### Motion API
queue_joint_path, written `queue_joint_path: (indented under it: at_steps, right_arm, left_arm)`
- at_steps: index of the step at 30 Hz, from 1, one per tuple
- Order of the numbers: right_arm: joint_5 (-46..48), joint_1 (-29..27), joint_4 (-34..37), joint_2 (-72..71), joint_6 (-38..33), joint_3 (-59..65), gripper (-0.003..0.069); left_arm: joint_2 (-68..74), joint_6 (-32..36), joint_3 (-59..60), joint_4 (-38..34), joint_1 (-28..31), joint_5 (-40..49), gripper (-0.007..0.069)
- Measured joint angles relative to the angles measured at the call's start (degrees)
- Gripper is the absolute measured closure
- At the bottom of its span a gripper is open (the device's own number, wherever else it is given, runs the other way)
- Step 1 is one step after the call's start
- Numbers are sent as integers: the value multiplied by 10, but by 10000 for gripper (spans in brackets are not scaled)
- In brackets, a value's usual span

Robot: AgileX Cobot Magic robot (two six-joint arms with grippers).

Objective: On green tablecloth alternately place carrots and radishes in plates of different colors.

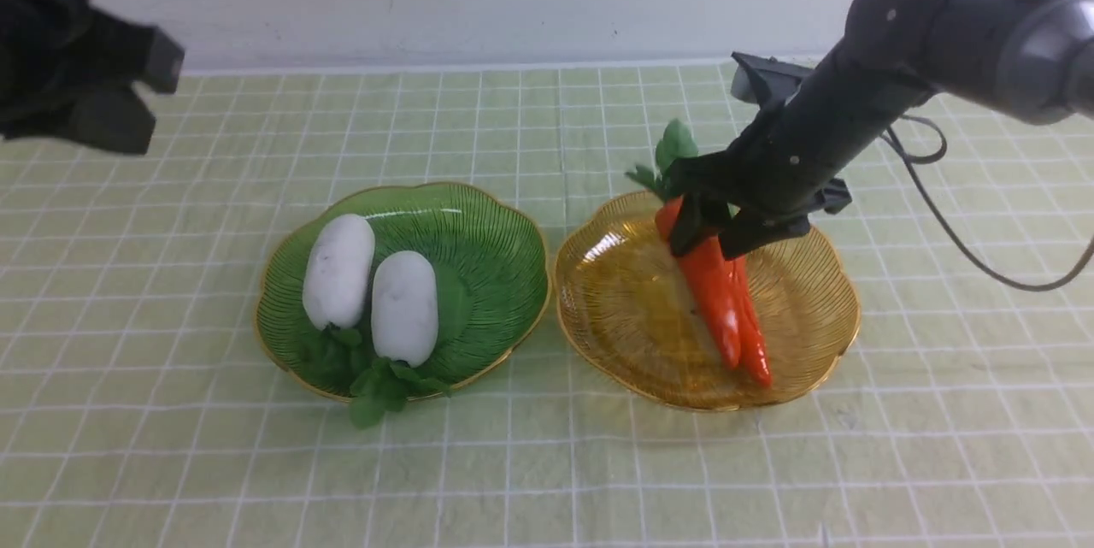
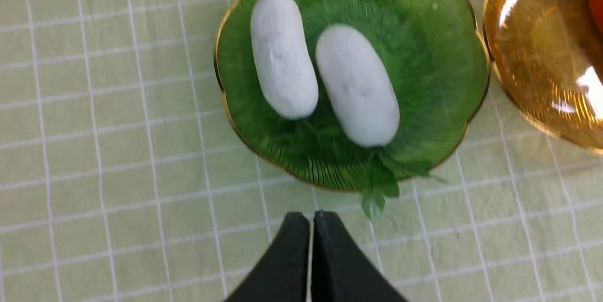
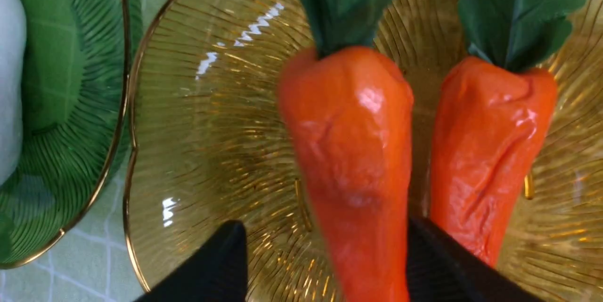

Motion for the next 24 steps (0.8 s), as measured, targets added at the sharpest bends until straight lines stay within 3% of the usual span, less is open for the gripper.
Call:
queue_joint_path:
  at_steps: [4,7,9,13,15,16,21,24]
  right_arm:
    - [63,0,-24,-5,7,-29,109]
    - [73,0,-52,-34,10,-51,119]
    - [77,0,-68,-68,12,-53,167]
    - [84,0,-98,-181,14,-55,335]
    - [85,0,-107,-248,14,-56,445]
    - [88,0,-119,-326,14,-55,567]
    - [86,0,-127,-476,10,-1,660]
    - [-12,0,-127,-652,-14,142,671]
  left_arm:
    - [-106,0,104,0,0,-5,632]
    - [-171,0,164,3,0,-20,632]
    - [-209,0,198,5,0,-33,632]
    - [-256,0,243,5,0,-60,632]
    - [-273,0,260,5,0,-68,632]
    - [-291,-1,279,5,0,-78,632]
    - [-308,-3,296,5,0,-95,632]
    - [-309,-3,297,5,0,-117,632]
